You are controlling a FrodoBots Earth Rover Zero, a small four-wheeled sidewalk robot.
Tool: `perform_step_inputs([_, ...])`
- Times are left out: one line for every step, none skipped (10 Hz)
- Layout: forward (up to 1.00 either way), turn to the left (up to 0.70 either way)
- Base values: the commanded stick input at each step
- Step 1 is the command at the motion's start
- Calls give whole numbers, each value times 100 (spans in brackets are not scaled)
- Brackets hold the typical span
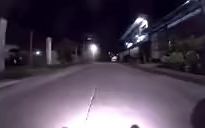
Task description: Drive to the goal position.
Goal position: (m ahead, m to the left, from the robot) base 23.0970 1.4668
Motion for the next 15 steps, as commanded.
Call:
perform_step_inputs([70,-17])
perform_step_inputs([70,-31])
perform_step_inputs([70,-33])
perform_step_inputs([70,-33])
perform_step_inputs([70,-33])
perform_step_inputs([70,-33])
perform_step_inputs([70,-33])
perform_step_inputs([70,-33])
perform_step_inputs([70,-33])
perform_step_inputs([70,-10])
perform_step_inputs([70,0])
perform_step_inputs([70,0])
perform_step_inputs([70,0])
perform_step_inputs([70,0])
perform_step_inputs([70,0])
